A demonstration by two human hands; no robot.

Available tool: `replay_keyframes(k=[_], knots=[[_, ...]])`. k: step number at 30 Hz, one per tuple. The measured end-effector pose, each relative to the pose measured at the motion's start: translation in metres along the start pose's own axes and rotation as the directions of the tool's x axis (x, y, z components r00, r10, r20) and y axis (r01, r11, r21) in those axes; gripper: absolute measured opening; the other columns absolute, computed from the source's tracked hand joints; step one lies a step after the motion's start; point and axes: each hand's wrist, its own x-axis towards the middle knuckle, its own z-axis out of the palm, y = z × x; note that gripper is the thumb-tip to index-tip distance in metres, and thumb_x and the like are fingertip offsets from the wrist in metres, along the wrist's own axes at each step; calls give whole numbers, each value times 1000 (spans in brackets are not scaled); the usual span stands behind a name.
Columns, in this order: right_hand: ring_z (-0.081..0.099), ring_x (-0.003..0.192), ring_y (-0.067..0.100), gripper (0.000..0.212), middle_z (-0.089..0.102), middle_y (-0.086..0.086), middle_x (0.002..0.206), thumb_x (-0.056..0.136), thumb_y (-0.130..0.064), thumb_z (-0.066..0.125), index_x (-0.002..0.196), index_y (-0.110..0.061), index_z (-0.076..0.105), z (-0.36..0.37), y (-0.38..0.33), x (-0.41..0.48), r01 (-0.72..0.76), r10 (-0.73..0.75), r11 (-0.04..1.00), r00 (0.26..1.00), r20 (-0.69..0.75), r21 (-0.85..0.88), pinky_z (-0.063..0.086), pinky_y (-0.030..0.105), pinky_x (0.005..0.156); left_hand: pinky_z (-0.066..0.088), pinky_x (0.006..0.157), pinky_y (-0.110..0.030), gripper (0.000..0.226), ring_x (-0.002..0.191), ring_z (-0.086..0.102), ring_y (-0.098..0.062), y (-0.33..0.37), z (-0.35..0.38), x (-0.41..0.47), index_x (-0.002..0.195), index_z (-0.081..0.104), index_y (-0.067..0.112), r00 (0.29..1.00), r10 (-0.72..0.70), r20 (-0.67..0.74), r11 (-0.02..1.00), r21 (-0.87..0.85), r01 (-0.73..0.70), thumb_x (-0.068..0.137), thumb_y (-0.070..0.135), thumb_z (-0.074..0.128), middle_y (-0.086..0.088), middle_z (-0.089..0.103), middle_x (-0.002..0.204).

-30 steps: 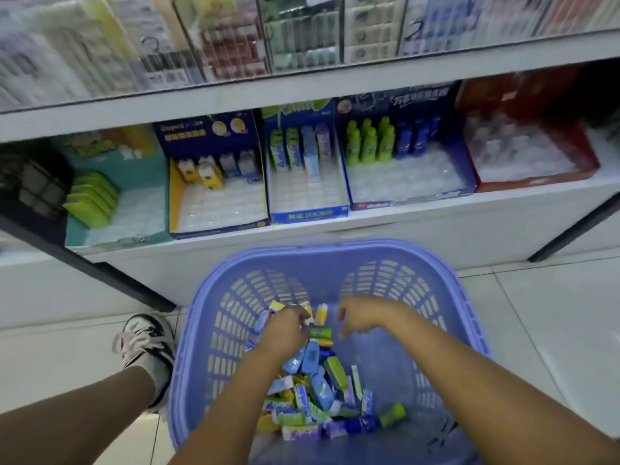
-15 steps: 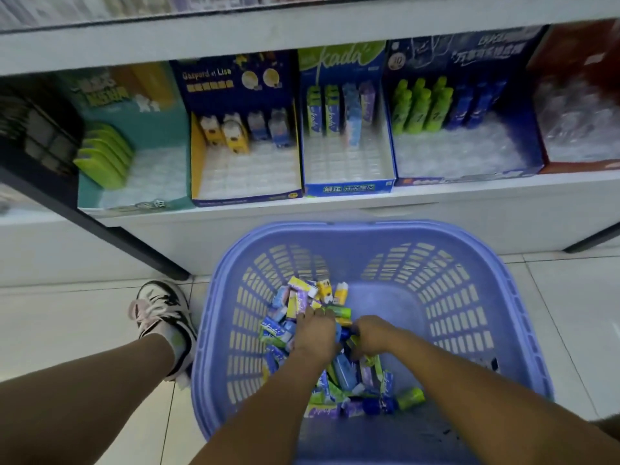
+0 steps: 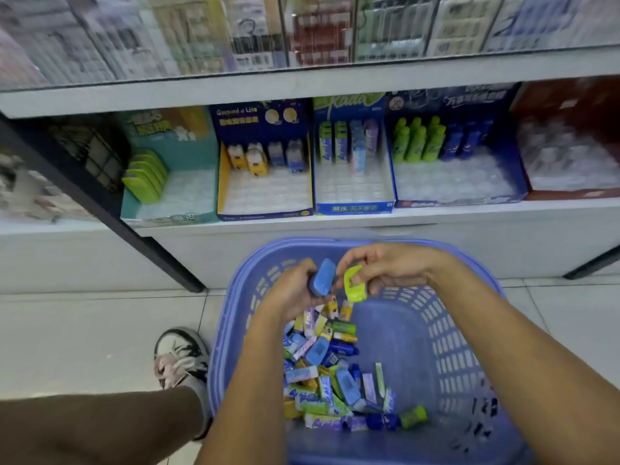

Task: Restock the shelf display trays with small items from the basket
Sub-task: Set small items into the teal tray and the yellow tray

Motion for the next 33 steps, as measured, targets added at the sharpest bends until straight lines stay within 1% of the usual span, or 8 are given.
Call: replay_keyframes(k=[4, 7, 9, 11, 15, 20, 27, 33], knots=[[52, 51, 5, 9, 68, 0, 74, 74, -11, 70, 79, -15, 63, 33, -60, 7, 329, -324, 944, 913, -247, -19, 40, 13, 44, 38, 39, -18, 30, 42, 51, -13, 56, -14, -43, 90, 58, 5, 982, 180, 56, 981, -87, -175, 99, 22, 35, -6, 60, 57], [65, 63, 7, 23, 70, -2, 73, 59, -13, 75, 81, -16, 68, 51, -88, 17, 411, -400, 911, 873, -279, -20, 52, 14, 60, 34, 42, -18, 36, 46, 44, -9, 80, -29, -70, 91, 62, 11, 937, 344, 55, 938, -53, -341, 99, 38, 40, 1, 55, 56], [68, 74, 11, 26, 72, 2, 80, 59, -11, 75, 84, -15, 70, 63, -100, 26, 440, -427, 898, 863, -270, -12, 54, 17, 71, 33, 41, -16, 29, 45, 43, -7, 89, -43, -82, 94, 59, 9, 912, 411, 12, 907, -103, -408, 100, 31, 40, 0, 54, 62], [68, 65, 11, 21, 72, 1, 73, 64, -15, 75, 83, -13, 69, 77, -114, 43, 456, -456, 886, 827, -328, -84, 55, 17, 64, 34, 41, -16, 20, 45, 45, -6, 96, -63, -88, 93, 56, 7, 885, 451, -114, 866, -185, -465, 100, 19, 42, -4, 53, 69], [52, 37, 8, 13, 60, 0, 48, 75, -18, 77, 71, -16, 65, 108, -150, 96, 417, -585, 805, 672, -453, -421, 45, 19, 40, 39, 44, -15, 13, 51, 47, -8, 100, -111, -97, 91, 57, 9, 765, 480, -430, 777, -196, -598, 97, 14, 46, -6, 56, 79], [67, 68, 20, 36, 64, 3, 85, 81, -17, 71, 116, -12, 63, 147, -183, 173, 287, -719, 586, 615, -323, -758, 53, 29, 71, 44, 59, -20, 13, 57, 52, -5, 83, -163, -108, 89, 61, 17, 576, 497, -649, 711, -76, -699, 96, 22, 51, 6, 58, 67], [60, 87, 29, 29, 64, 14, 94, 83, -16, 67, 111, -10, 61, 178, -179, 235, 204, -734, 390, 658, -169, -898, 48, 37, 78, 49, 53, -13, 13, 55, 60, 0, 72, -192, -106, 102, 60, 6, 590, 409, -696, 685, -193, -702, 94, 10, 51, 1, 59, 78], [59, 95, 32, 27, 62, 17, 108, 88, -16, 63, 113, -6, 64, 178, -169, 247, 159, -749, 310, 648, -138, -937, 47, 37, 82, 50, 61, -15, 15, 63, 57, -4, 63, -192, -101, 104, 67, 22, 588, 472, -657, 714, -107, -692, 92, 20, 59, 10, 61, 72]])
